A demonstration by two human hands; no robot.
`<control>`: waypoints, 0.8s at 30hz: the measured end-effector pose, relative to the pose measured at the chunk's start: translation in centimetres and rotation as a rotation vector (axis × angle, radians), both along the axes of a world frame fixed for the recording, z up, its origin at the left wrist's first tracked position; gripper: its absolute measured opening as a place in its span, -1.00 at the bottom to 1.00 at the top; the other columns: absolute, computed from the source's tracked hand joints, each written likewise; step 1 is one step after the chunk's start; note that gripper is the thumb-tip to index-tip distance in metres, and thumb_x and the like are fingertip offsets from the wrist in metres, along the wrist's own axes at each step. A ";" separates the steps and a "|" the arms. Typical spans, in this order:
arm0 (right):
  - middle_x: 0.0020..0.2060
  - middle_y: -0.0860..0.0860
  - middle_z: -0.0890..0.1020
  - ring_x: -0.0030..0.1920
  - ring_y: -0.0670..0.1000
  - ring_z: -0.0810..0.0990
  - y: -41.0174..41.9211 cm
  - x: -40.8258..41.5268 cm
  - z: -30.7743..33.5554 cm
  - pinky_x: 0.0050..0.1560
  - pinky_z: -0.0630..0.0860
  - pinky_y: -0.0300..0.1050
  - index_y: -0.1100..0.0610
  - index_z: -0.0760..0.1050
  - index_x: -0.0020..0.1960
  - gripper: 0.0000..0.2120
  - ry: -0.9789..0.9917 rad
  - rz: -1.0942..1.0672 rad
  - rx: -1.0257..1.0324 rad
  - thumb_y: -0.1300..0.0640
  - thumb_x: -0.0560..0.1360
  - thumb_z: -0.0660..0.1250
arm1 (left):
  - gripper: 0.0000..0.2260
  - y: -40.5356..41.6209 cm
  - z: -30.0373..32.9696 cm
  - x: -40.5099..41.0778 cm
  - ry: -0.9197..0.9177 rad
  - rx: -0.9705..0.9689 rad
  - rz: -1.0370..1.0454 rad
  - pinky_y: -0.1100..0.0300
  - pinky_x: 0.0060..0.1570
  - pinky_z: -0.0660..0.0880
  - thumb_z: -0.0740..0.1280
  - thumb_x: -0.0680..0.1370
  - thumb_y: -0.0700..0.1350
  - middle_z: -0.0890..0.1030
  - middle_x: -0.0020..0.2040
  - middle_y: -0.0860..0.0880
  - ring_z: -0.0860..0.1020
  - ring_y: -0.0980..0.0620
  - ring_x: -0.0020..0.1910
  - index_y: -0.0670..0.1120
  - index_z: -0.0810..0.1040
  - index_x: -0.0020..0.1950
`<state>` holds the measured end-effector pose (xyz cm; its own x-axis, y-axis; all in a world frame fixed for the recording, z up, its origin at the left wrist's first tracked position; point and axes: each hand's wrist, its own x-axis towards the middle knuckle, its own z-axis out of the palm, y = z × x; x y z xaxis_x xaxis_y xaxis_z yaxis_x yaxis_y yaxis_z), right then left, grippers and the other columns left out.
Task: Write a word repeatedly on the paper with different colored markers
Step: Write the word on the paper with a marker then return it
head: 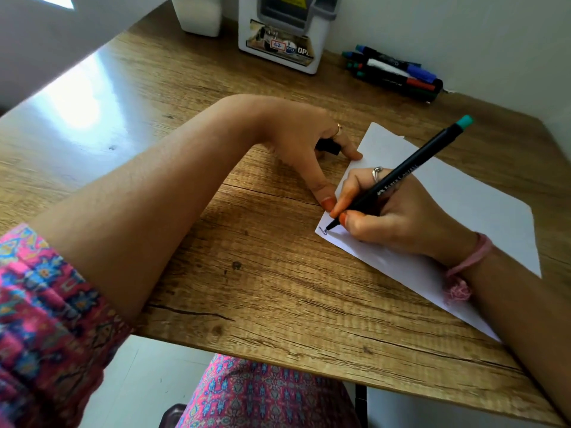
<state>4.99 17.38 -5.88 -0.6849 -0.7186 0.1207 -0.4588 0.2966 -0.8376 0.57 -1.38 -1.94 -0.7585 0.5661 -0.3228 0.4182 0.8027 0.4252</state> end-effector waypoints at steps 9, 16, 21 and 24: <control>-0.31 0.17 0.60 -0.29 0.14 0.55 -0.1 0.0 -0.1 -0.31 0.46 0.01 0.09 0.57 -0.23 -0.92 0.017 0.013 -0.011 0.13 0.30 0.31 | -0.12 0.0 0.1 0.1 -0.008 -0.003 0.011 0.21 0.12 0.32 0.41 0.09 0.29 0.35 0.13 0.19 0.37 0.16 0.13 0.28 0.27 0.41; -0.29 0.04 0.64 -0.25 0.13 0.58 -0.2 -0.2 -0.1 -0.25 0.51 0.01 0.06 0.56 -0.23 -0.93 0.012 -0.014 -0.021 0.12 0.30 0.32 | -0.12 0.1 0.2 0.1 -0.005 -0.011 0.004 0.20 0.09 0.31 0.40 0.08 0.29 0.35 0.11 0.20 0.37 0.16 0.11 0.28 0.28 0.40; -0.30 0.17 0.62 -0.24 0.26 0.56 -0.1 -0.2 -0.1 -0.26 0.49 0.24 0.03 0.56 -0.25 -0.93 0.020 -0.026 -0.042 0.12 0.28 0.32 | -0.12 0.1 0.1 0.2 0.002 -0.004 0.001 0.22 0.07 0.31 0.40 0.08 0.29 0.36 0.11 0.19 0.38 0.15 0.10 0.27 0.29 0.40; -0.29 0.19 0.62 -0.23 0.27 0.56 -0.2 -0.2 -0.1 -0.25 0.49 0.24 0.05 0.57 -0.25 -0.92 0.023 -0.037 -0.046 0.11 0.28 0.32 | -0.13 0.2 0.1 0.1 -0.005 -0.010 -0.001 0.22 0.07 0.31 0.40 0.09 0.28 0.36 0.12 0.18 0.38 0.15 0.11 0.27 0.28 0.40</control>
